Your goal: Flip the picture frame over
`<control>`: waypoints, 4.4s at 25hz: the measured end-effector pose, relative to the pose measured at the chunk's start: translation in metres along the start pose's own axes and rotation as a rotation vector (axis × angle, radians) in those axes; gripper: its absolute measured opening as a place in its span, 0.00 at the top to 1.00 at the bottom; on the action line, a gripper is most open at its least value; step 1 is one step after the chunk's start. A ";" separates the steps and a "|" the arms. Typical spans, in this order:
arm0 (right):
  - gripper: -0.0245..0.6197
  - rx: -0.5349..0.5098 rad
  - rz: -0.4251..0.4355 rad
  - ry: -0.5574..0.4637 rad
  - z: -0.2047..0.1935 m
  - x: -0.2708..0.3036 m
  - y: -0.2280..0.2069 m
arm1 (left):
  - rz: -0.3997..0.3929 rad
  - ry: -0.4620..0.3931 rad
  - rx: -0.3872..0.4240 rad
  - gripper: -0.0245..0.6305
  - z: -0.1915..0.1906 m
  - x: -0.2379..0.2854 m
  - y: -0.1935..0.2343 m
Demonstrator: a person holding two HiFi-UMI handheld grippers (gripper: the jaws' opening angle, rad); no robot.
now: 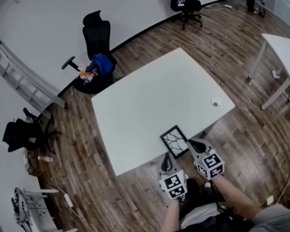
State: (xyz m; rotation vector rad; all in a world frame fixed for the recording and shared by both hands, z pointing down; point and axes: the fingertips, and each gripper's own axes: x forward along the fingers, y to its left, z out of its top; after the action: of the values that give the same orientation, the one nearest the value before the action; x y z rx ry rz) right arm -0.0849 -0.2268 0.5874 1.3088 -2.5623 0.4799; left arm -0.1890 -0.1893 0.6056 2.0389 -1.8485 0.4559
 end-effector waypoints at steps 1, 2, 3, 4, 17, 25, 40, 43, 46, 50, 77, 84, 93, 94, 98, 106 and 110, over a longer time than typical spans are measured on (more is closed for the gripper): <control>0.92 0.011 -0.012 0.008 -0.003 0.000 -0.002 | -0.020 0.008 -0.001 0.96 -0.003 0.003 -0.002; 0.88 0.019 -0.018 0.018 -0.006 0.001 -0.004 | -0.037 0.013 -0.004 0.96 -0.006 0.005 -0.003; 0.88 0.023 -0.020 0.033 -0.010 0.002 -0.004 | -0.051 0.019 -0.008 0.96 -0.008 0.008 -0.003; 0.87 0.025 -0.021 0.049 -0.015 0.003 -0.005 | -0.061 0.025 -0.013 0.96 -0.010 0.011 -0.004; 0.78 0.093 0.049 0.253 -0.075 0.001 -0.025 | -0.028 0.106 -0.055 0.88 -0.032 0.023 -0.018; 0.78 0.174 0.124 0.330 -0.090 0.013 -0.038 | 0.033 0.188 -0.095 0.88 -0.048 0.036 -0.018; 0.73 0.420 0.358 0.455 -0.109 0.035 -0.030 | 0.061 0.310 -0.248 0.88 -0.076 0.048 0.001; 0.73 0.491 0.398 0.452 -0.106 0.041 -0.026 | 0.061 0.330 -0.263 0.88 -0.078 0.052 0.003; 0.73 0.538 0.458 0.467 -0.104 0.043 -0.016 | 0.057 0.329 -0.268 0.88 -0.075 0.056 0.002; 0.73 0.548 0.465 0.470 -0.104 0.042 -0.015 | 0.049 0.329 -0.254 0.88 -0.074 0.061 -0.001; 0.84 0.303 0.354 0.305 -0.035 0.040 -0.010 | -0.152 0.286 -0.367 0.86 -0.007 0.074 -0.030; 0.84 0.128 0.332 0.233 -0.017 0.033 -0.001 | -0.216 0.278 -0.506 0.79 0.005 0.070 -0.038; 0.84 -0.067 0.335 0.139 -0.006 0.026 0.022 | -0.216 0.280 -0.577 0.79 0.021 0.071 -0.032; 0.84 -0.104 0.330 0.135 -0.005 0.026 0.025 | -0.204 0.285 -0.574 0.78 0.021 0.070 -0.030; 0.84 -0.274 0.291 0.102 0.000 0.021 0.036 | -0.187 0.310 -0.587 0.74 0.021 0.068 -0.027; 0.84 -0.624 0.233 0.005 -0.008 0.018 0.058 | -0.201 0.383 -0.672 0.72 0.015 0.067 -0.023; 0.85 -0.669 0.261 -0.010 -0.012 0.017 0.067 | -0.206 0.382 -0.720 0.73 0.011 0.064 -0.017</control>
State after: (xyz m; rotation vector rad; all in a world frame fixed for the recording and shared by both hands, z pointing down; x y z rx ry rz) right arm -0.1484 -0.1978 0.5919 0.7446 -2.5591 -0.3329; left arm -0.1655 -0.2491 0.6245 1.4952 -1.2969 0.0824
